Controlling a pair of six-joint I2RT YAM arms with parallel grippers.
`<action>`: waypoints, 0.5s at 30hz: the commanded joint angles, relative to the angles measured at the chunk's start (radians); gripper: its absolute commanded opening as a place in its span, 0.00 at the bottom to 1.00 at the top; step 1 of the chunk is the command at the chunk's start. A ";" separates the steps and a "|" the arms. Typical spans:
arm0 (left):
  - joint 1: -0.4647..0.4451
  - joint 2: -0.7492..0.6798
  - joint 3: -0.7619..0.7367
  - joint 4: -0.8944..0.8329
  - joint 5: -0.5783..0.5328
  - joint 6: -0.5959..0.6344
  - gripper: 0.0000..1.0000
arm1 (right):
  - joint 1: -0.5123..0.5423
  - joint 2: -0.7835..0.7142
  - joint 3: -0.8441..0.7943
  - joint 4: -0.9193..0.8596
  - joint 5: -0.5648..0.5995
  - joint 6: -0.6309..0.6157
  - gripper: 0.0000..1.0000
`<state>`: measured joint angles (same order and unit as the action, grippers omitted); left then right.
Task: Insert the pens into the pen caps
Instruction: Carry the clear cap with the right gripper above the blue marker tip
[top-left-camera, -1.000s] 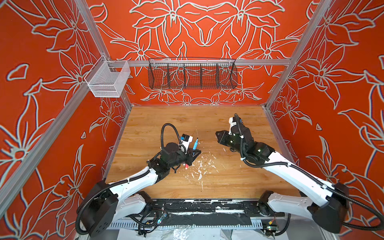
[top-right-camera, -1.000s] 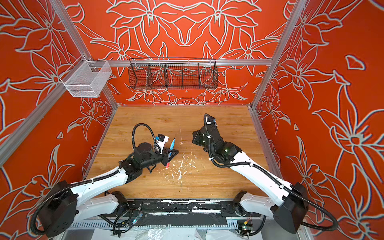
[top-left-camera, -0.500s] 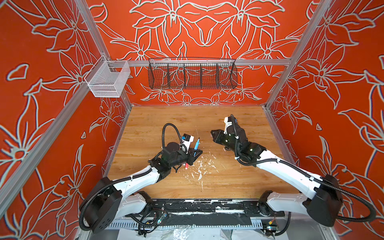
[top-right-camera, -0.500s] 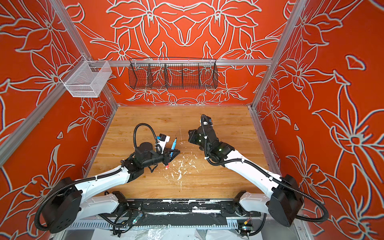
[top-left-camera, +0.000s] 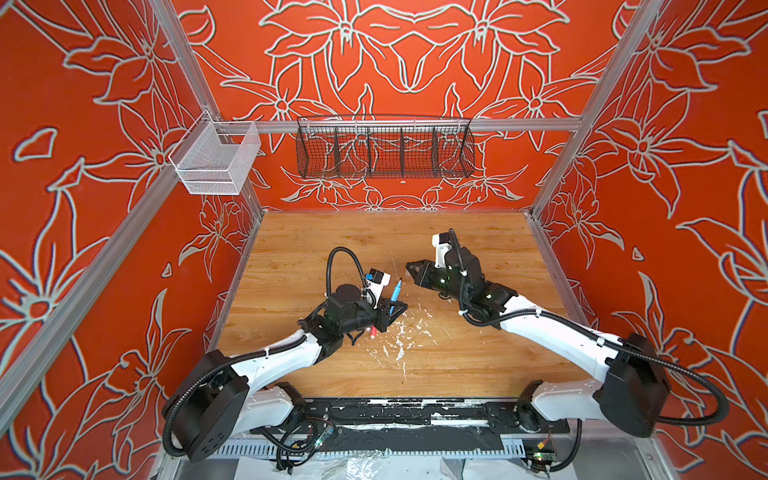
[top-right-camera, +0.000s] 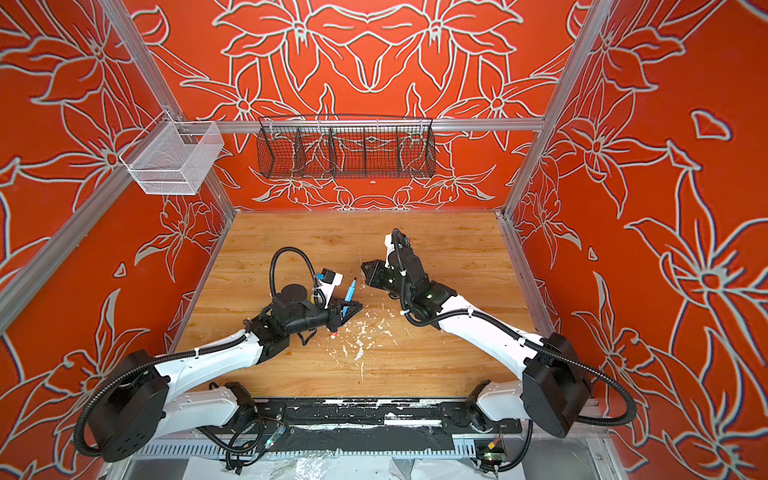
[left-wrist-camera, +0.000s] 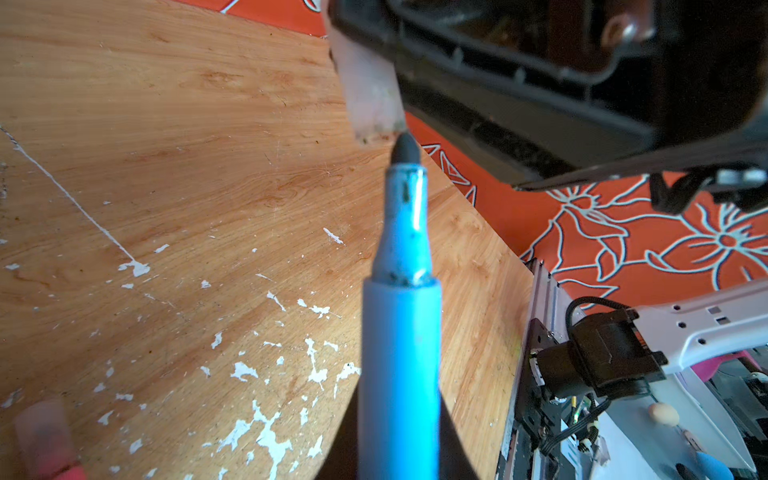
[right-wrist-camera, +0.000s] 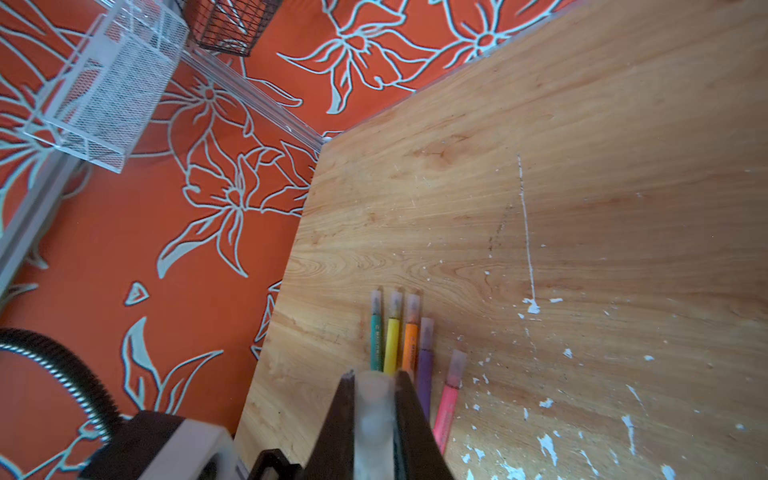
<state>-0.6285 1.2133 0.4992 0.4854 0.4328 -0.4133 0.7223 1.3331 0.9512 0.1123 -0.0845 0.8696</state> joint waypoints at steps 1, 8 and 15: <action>-0.004 0.015 0.026 0.043 0.040 -0.010 0.00 | 0.006 -0.027 -0.017 0.108 -0.055 -0.004 0.00; -0.004 0.025 0.033 0.038 0.033 -0.014 0.00 | 0.015 -0.027 -0.029 0.137 -0.063 -0.007 0.00; -0.004 -0.001 0.014 0.041 0.004 -0.013 0.00 | 0.025 -0.024 -0.032 0.119 -0.037 -0.011 0.00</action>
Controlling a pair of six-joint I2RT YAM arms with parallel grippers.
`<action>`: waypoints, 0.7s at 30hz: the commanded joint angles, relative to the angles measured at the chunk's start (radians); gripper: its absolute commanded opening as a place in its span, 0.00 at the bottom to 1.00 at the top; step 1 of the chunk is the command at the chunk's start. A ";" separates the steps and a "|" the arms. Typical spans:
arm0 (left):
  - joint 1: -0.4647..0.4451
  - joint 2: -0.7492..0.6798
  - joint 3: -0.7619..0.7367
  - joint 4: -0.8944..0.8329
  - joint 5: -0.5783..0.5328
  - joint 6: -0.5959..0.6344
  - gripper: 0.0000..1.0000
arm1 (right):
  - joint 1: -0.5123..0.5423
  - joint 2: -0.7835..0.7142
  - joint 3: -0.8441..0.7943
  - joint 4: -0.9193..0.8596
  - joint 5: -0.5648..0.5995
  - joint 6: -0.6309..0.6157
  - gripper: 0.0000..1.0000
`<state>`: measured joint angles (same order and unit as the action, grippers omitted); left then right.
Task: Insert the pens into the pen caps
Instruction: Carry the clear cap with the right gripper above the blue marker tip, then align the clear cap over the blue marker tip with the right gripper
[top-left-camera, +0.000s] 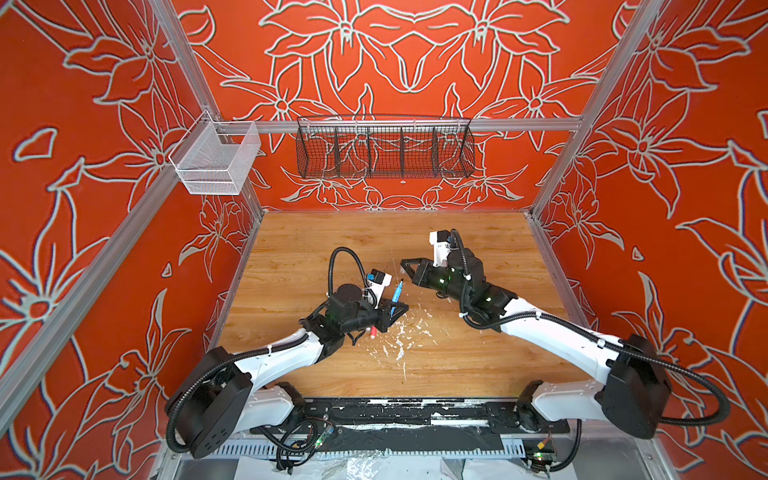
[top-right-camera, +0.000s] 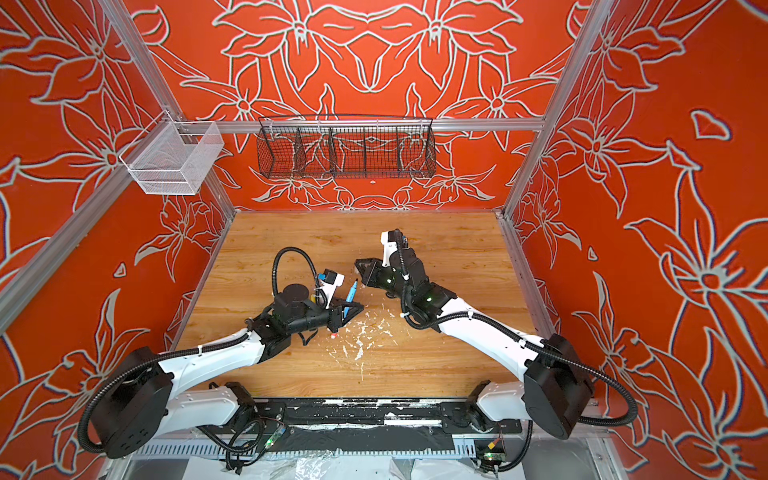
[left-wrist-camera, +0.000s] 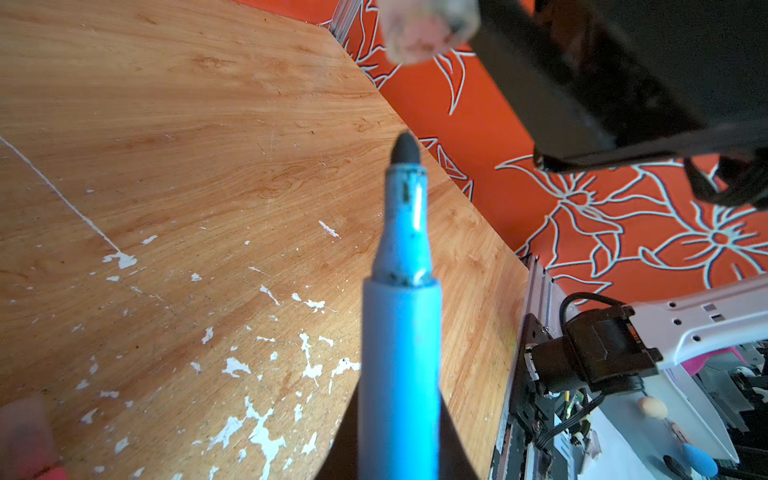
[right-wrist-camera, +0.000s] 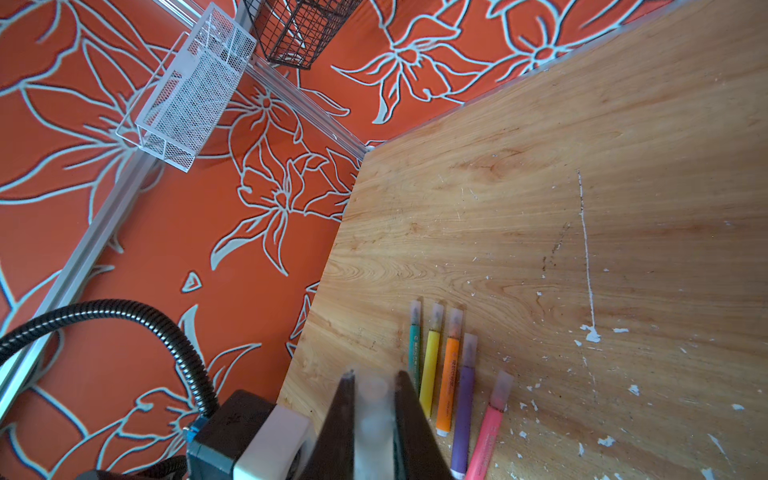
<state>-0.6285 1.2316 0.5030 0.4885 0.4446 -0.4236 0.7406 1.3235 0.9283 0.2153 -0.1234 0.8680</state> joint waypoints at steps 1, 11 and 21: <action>-0.004 -0.023 0.009 0.041 -0.009 -0.002 0.00 | 0.006 -0.012 -0.011 0.017 0.005 -0.008 0.00; -0.004 -0.024 0.009 0.032 -0.025 -0.001 0.00 | 0.014 0.003 -0.020 0.019 0.018 -0.009 0.00; -0.004 -0.038 0.004 0.029 -0.036 0.003 0.00 | 0.015 0.036 -0.014 0.024 0.008 -0.005 0.00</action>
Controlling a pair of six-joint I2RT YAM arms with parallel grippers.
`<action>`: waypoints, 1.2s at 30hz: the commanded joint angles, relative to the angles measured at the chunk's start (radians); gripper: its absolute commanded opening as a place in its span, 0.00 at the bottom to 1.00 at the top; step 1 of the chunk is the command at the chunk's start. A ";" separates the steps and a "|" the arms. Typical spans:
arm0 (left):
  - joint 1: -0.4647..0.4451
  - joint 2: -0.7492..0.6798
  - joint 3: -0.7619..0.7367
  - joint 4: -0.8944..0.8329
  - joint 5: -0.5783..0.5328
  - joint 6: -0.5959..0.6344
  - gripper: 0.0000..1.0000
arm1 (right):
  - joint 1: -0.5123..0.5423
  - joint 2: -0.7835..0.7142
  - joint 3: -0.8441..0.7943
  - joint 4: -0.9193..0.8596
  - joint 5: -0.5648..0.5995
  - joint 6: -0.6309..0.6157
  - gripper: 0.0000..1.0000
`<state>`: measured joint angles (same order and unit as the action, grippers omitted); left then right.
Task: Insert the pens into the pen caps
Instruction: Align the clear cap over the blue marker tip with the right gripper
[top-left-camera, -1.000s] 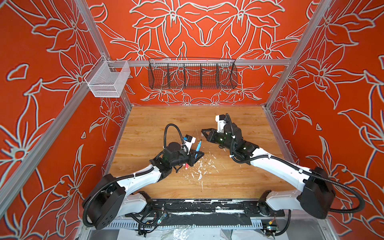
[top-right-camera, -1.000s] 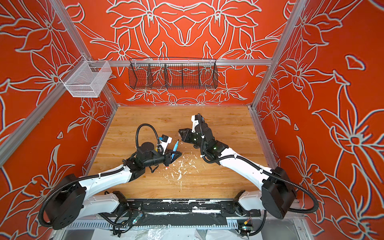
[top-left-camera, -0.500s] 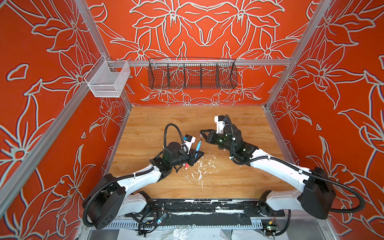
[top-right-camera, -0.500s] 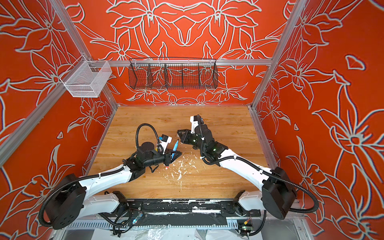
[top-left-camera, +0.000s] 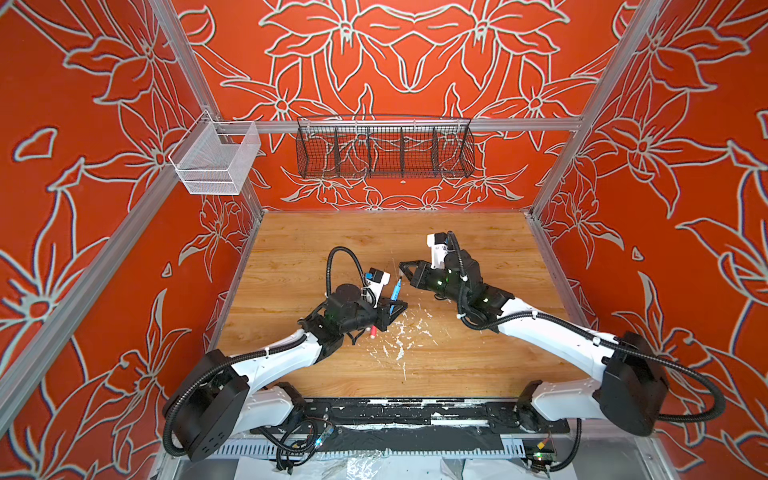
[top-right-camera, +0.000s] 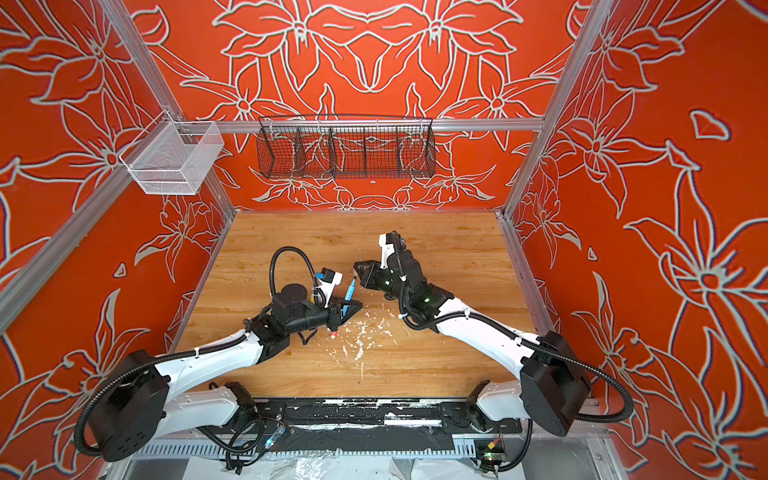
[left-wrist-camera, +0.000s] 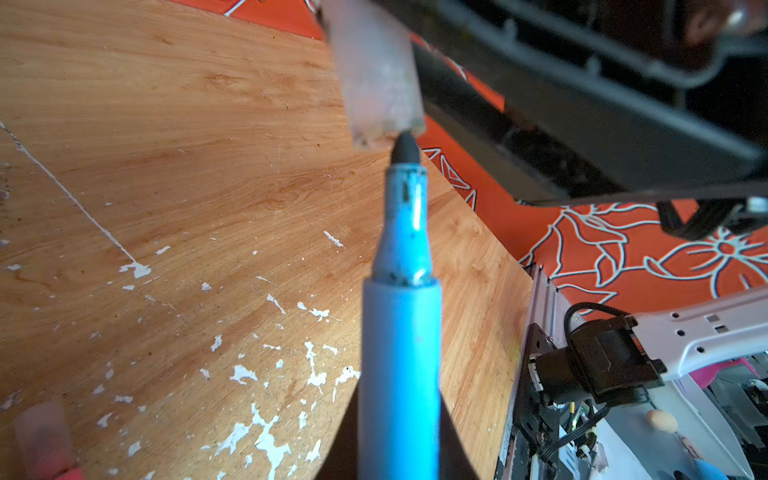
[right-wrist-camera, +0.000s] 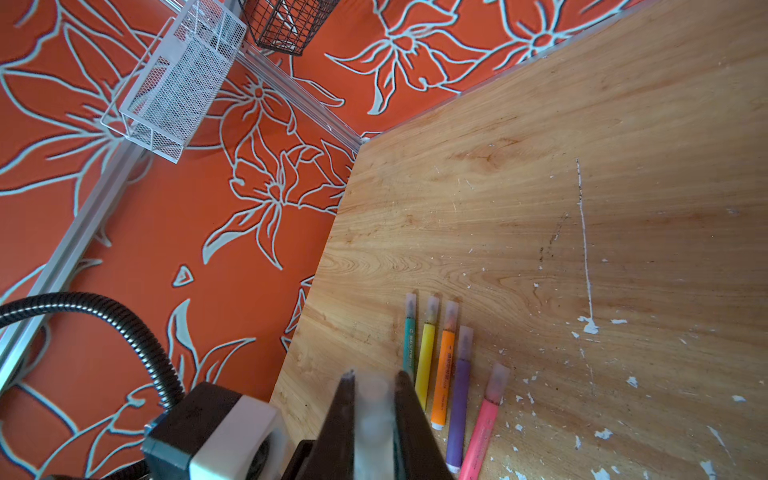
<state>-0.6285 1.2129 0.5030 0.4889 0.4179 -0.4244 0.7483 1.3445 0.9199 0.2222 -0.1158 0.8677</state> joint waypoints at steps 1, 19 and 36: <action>-0.004 -0.019 0.005 0.029 -0.011 0.002 0.00 | 0.009 0.017 -0.006 0.021 -0.006 -0.005 0.00; 0.007 -0.004 0.008 0.031 -0.004 -0.016 0.00 | 0.046 -0.041 -0.036 0.065 0.025 0.025 0.00; 0.007 -0.025 -0.011 0.058 0.016 -0.010 0.00 | 0.026 -0.028 -0.038 0.035 0.063 0.022 0.00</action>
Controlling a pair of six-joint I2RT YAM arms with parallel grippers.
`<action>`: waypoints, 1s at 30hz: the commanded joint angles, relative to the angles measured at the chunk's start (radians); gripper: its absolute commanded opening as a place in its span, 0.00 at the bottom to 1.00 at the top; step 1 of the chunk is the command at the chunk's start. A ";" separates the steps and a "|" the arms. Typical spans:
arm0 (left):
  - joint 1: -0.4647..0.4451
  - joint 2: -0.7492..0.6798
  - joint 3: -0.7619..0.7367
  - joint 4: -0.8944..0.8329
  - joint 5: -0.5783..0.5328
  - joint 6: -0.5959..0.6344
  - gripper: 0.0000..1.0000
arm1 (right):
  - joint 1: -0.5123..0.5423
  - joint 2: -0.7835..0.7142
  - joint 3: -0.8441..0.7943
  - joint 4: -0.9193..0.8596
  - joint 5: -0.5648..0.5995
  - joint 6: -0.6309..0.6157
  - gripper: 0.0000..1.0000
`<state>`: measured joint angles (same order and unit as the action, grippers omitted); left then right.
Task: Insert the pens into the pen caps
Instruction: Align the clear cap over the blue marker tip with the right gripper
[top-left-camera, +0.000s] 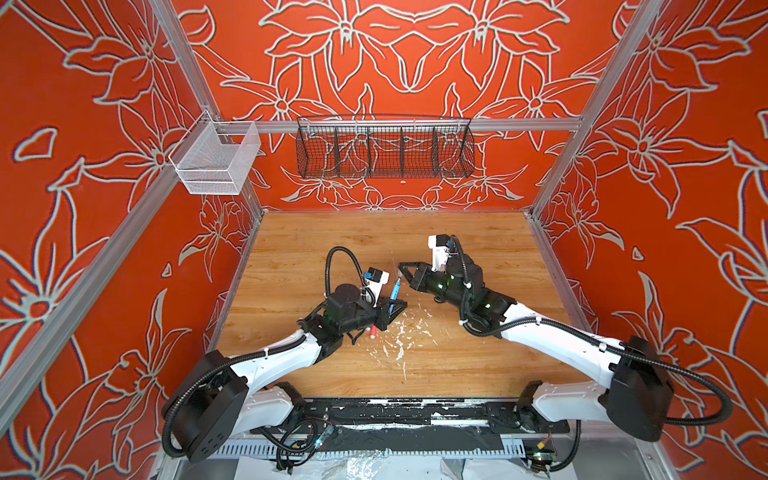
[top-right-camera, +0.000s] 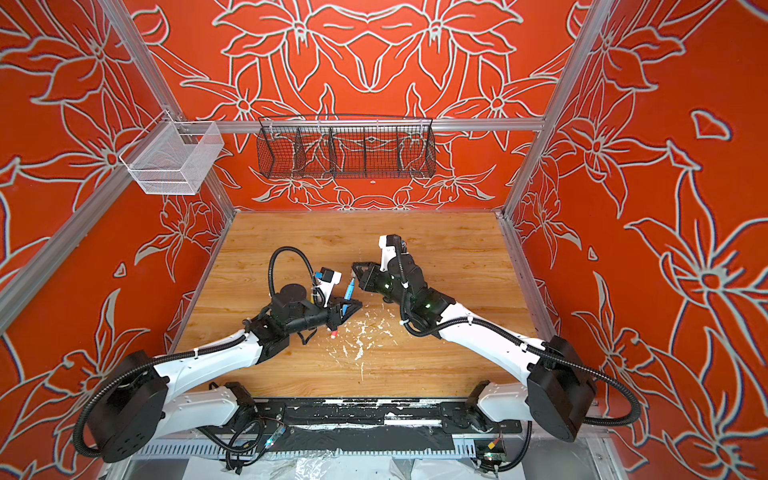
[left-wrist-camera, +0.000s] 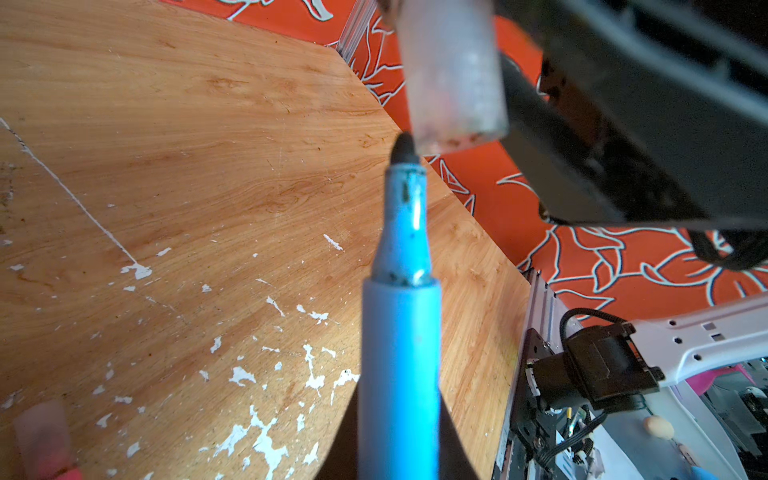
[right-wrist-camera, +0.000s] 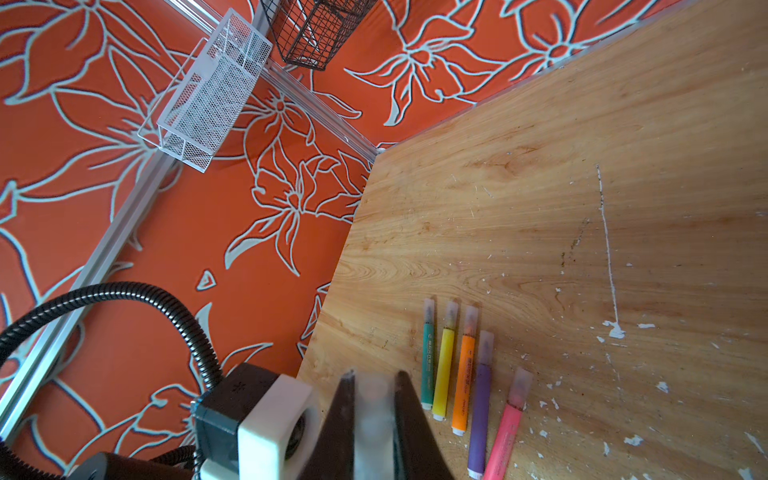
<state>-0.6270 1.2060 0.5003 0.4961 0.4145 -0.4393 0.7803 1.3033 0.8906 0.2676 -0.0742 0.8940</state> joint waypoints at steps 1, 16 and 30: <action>0.006 -0.018 -0.008 0.051 0.020 0.005 0.00 | -0.006 0.013 -0.008 -0.008 0.021 -0.009 0.00; 0.006 -0.015 -0.006 0.054 0.026 0.004 0.00 | -0.026 0.026 0.016 -0.033 0.010 -0.020 0.00; 0.005 -0.008 0.000 0.048 0.026 0.005 0.00 | -0.027 0.018 0.010 0.009 -0.019 -0.017 0.00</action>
<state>-0.6254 1.2060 0.4953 0.5106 0.4248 -0.4393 0.7567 1.3338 0.8906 0.2592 -0.0891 0.8795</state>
